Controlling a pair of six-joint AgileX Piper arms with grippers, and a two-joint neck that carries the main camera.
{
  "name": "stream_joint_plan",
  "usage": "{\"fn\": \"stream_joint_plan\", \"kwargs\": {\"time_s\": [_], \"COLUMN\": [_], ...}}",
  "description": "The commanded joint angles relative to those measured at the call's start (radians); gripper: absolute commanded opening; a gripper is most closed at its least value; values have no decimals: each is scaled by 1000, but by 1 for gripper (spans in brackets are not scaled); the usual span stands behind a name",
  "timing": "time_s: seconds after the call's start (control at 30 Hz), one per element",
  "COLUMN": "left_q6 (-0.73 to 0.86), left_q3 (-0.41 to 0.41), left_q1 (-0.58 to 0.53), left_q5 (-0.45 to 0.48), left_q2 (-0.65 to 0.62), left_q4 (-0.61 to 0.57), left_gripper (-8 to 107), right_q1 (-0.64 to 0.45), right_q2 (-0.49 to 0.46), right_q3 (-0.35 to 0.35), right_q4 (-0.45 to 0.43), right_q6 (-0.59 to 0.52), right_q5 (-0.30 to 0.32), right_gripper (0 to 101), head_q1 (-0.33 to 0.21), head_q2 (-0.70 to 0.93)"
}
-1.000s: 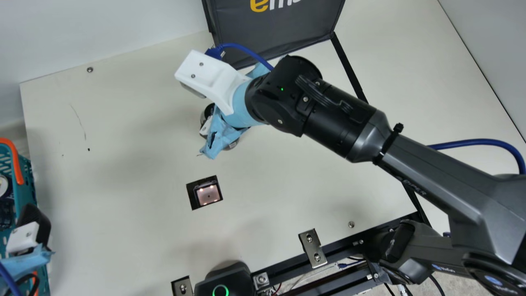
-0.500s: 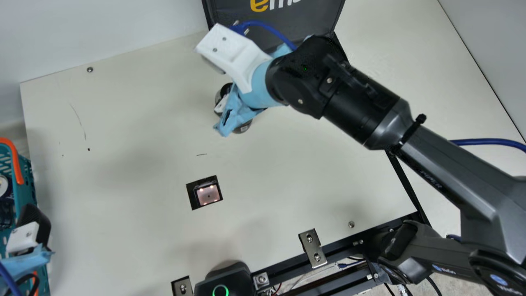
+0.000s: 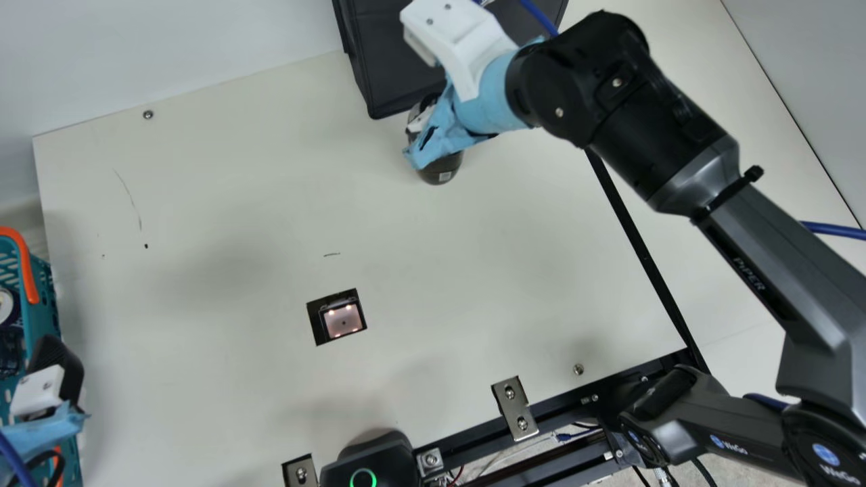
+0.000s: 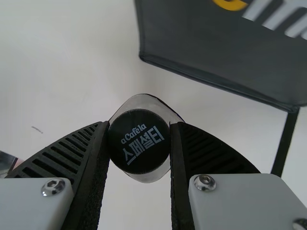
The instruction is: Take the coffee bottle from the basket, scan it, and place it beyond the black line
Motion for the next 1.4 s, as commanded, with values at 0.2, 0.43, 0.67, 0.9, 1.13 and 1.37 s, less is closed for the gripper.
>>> {"fn": "stream_joint_plan", "kwargs": {"time_s": [0.2,0.43,0.67,0.9,1.13,1.37], "left_q6": [0,0,0,0,0,0], "left_q3": [0,0,0,0,0,0], "left_q1": [0,0,0,0,0,0], "left_q5": [0,0,0,0,0,0], "left_q2": [0,0,0,0,0,0], "left_q4": [0,0,0,0,0,0], "left_gripper": [90,90,90,90,90,90], "right_q1": [-137,-259,-384,-508,-615,-693], "right_q2": [-12,-28,-39,-41,-36,-28], "right_q3": [6,25,44,54,57,65], "right_q4": [32,59,85,110,131,143], "right_q6": [-22,-56,-109,-160,-202,-226], "right_q5": [8,13,17,18,21,13], "right_gripper": [0,0,0,0,0,0], "head_q1": [-27,-27,-27,-27,-27,-27], "head_q2": [-2,-2,-2,-2,-2,-2]}}
